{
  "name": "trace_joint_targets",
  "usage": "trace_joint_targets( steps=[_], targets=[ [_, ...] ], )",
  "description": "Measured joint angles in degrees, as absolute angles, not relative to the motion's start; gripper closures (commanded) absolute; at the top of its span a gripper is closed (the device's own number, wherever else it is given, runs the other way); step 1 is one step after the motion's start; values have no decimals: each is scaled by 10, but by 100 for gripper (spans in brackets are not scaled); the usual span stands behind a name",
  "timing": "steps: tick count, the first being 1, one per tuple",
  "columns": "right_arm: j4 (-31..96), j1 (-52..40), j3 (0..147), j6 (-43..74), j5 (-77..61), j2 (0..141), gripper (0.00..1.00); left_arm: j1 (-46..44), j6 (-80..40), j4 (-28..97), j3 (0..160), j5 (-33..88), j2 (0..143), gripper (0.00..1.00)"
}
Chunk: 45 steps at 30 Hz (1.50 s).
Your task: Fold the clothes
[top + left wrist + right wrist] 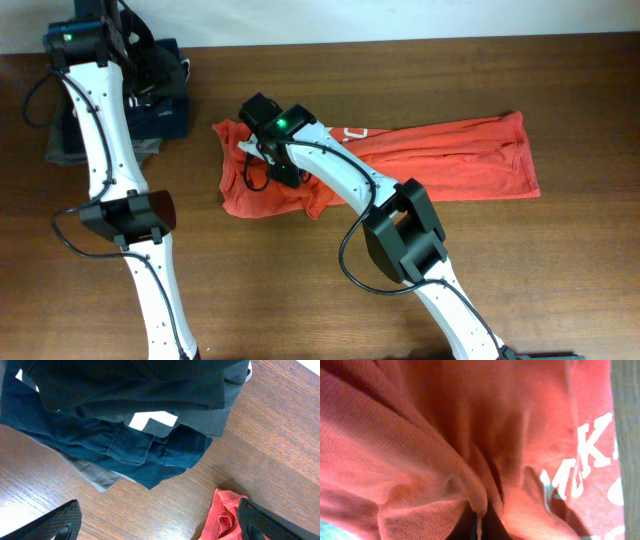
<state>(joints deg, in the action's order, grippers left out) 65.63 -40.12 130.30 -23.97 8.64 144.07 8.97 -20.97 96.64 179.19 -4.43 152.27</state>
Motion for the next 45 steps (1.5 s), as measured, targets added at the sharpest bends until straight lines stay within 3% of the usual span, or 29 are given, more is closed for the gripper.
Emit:
trace_joint_targets(
  steps=[12,24,25,26,28,30,31,34,39,43,45],
  targets=[
    [622,-408,1303,-162,197,1437,96,90,-211,966,1792,-44,1523,1],
    [604,-451,1303,-62,203,1435,95,90,-211,966,1792,-44,1523,1],
    [607,-451,1303,-58,194,1435,87,90,-211,966,1792,-44,1523,1],
    [609,-451,1303,-57,187,1435,66,90,-211,966,1792,-44,1523,1],
    [612,-450,1303,-48,166,1435,48,90,-211,966,1792,-44,1523,1],
    [612,-450,1303,-47,167,1435,17,90,-211,966,1792,-41,1523,1],
    [612,-450,1303,-43,178,1435,9,90,-211,966,1792,-33,1523,1],
    [623,-446,1308,-26,221,1435,1,90,-206,966,1792,-13,1523,1],
    [682,-419,1357,17,262,1433,1,85,-185,966,1792,16,1523,2],
    [764,-357,1419,58,253,1419,1,70,-152,966,1792,29,1523,2],
    [824,-284,1467,73,216,1402,1,50,-132,966,1792,33,1523,2]
  ],
)
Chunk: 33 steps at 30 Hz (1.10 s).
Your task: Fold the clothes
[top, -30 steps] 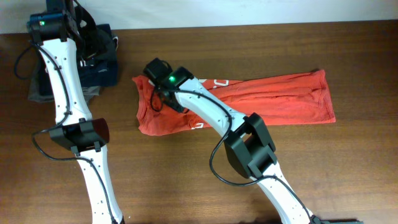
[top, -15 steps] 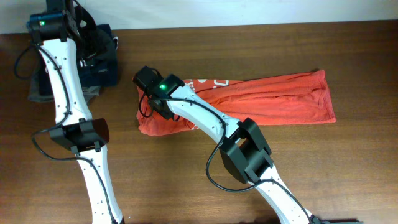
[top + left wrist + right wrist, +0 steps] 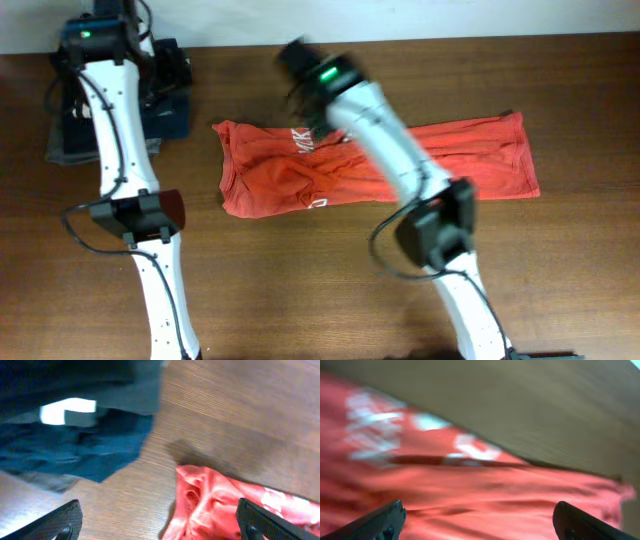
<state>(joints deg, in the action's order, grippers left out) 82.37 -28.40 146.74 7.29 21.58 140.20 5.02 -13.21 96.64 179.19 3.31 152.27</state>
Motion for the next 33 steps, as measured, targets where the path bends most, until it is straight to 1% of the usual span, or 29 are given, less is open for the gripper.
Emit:
trace_joint_targets(
  steps=[3,6,10,11,13,19,22,26,33],
  targets=[
    [892,-192,1500,69,164,1387,1,27,-118,967,1792,37,1523,1],
    [932,-98,1506,44,115,1383,1,6,-112,966,1792,41,1523,1],
    [938,21,1493,4,47,1383,1,-10,-106,966,1792,43,1523,1],
    [940,61,1488,-16,16,1383,1,-13,-105,966,1792,43,1523,1],
    [940,112,1477,-54,-37,1383,1,-14,-104,966,1792,43,1523,1],
    [914,231,1421,-149,-136,1383,1,-14,-103,966,1792,43,1523,1],
    [876,282,1377,-184,-166,1383,1,-14,-103,966,1792,43,1523,1],
    [841,323,1319,-225,-203,1383,1,-14,-103,966,1792,43,1523,1],
    [758,332,1230,-257,-245,1383,1,-14,-102,967,1792,43,1523,1]
  ],
)
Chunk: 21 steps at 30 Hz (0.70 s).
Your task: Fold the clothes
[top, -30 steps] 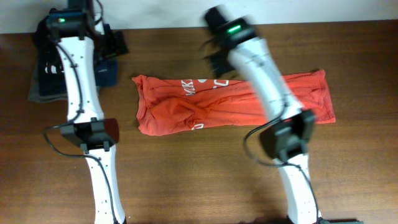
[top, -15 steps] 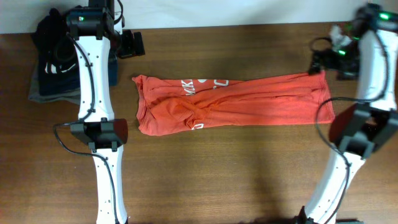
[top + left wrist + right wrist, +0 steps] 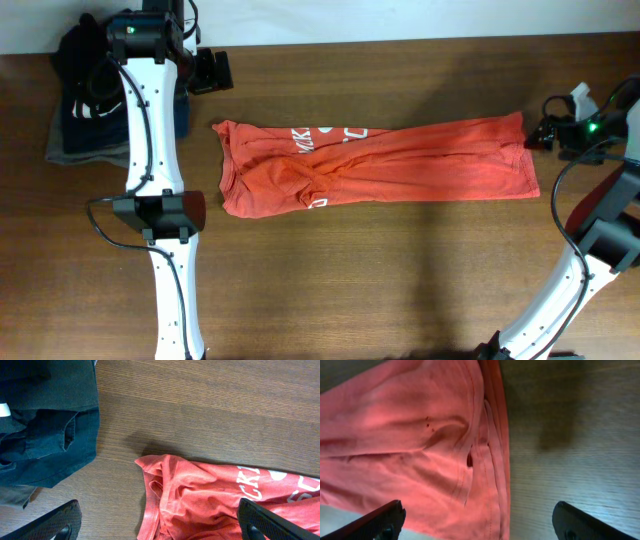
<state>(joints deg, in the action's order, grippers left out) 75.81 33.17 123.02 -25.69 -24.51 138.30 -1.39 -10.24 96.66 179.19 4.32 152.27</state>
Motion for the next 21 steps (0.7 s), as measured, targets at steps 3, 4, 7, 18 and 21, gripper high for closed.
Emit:
trace_joint_targets(
  steps=[3,4,7,18,21],
  targets=[
    [729,328,1197,-260,-251,1383,1,-14,-103,966,1792,43,1523,1],
    [722,326,1186,-260,-252,1383,1,-14,-103,966,1792,43,1523,1],
    [708,323,1165,-262,-255,1383,1,-14,-103,966,1792,43,1523,1],
    [701,298,1152,-263,-274,1384,3,-14,-102,966,1792,43,1523,1],
    [698,273,1152,-265,-276,1385,17,-14,-103,966,1792,43,1523,1]
  ],
)
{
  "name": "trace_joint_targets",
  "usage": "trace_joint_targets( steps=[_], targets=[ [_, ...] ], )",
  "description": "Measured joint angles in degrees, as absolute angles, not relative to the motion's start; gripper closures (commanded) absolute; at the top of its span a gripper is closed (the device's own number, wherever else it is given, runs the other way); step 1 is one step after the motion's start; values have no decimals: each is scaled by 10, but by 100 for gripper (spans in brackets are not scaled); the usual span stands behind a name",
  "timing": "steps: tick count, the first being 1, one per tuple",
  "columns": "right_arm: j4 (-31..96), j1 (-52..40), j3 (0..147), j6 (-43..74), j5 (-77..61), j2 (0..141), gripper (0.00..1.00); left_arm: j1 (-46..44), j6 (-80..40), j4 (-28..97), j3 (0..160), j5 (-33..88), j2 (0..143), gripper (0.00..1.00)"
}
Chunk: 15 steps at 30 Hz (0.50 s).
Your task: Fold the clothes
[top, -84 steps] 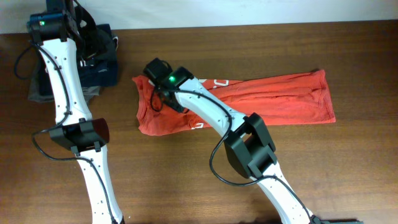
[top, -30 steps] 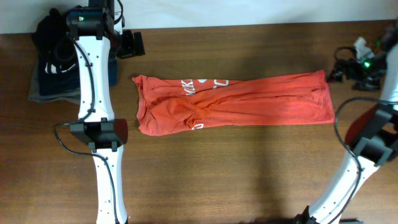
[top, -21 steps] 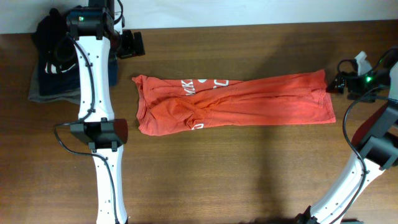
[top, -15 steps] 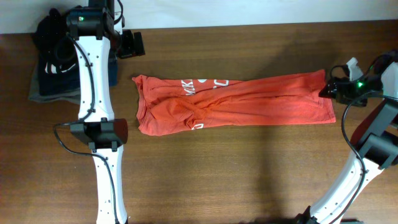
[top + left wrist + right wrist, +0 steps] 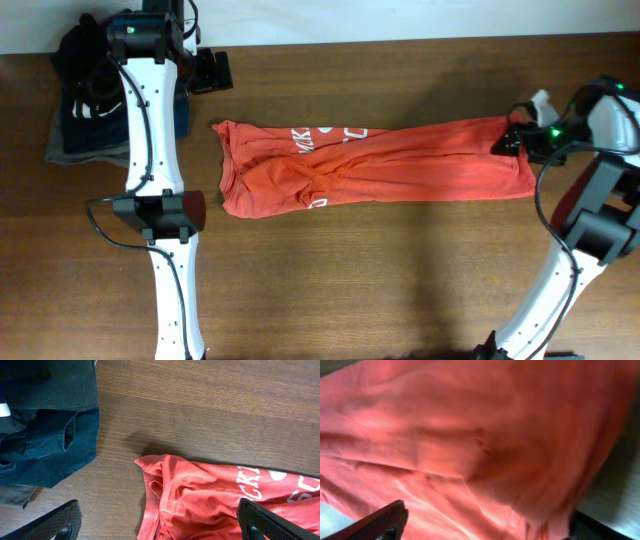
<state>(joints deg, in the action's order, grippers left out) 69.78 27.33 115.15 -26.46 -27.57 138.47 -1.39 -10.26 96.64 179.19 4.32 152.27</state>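
Observation:
A red shirt [image 5: 400, 160] with white lettering lies stretched out long across the wooden table; its left end is bunched [image 5: 200, 500]. My left gripper [image 5: 208, 72] hovers open above the table just beyond the shirt's top left corner, its fingers [image 5: 55, 522] wide apart and holding nothing. Over the shirt's right end, my right gripper [image 5: 508, 141] sits low. In the right wrist view red cloth [image 5: 470, 435] fills the frame, blurred. That gripper [image 5: 485, 527] is open, and its fingers [image 5: 382, 521] straddle the cloth.
A pile of dark folded clothes [image 5: 75, 115] sits at the table's far left corner, also seen in the left wrist view [image 5: 45, 415]. Bare wood [image 5: 400, 280] lies in front of the shirt. The table's back edge [image 5: 400, 40] runs close behind it.
My right gripper has moved left from just past the shirt's right edge to low over the shirt's right end. The left arm and the shirt have not moved.
My right gripper was down in the bunched left part of the shirt while the left hung over the dark pile. Then the right was open above the shirt's middle and the left nearer the shirt. The right reached the far right end, and now sits over it.

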Motion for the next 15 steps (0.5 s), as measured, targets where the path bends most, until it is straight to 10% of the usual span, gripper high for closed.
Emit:
trace_joint_targets(
  steps=[11,15],
  targets=[
    [695,248,1148,-255,-263,1398,91,-14,-102,966,1792,43,1523,1],
    [693,250,1148,-235,-240,1399,96,-14,-103,967,1792,43,1523,1]
  ],
)
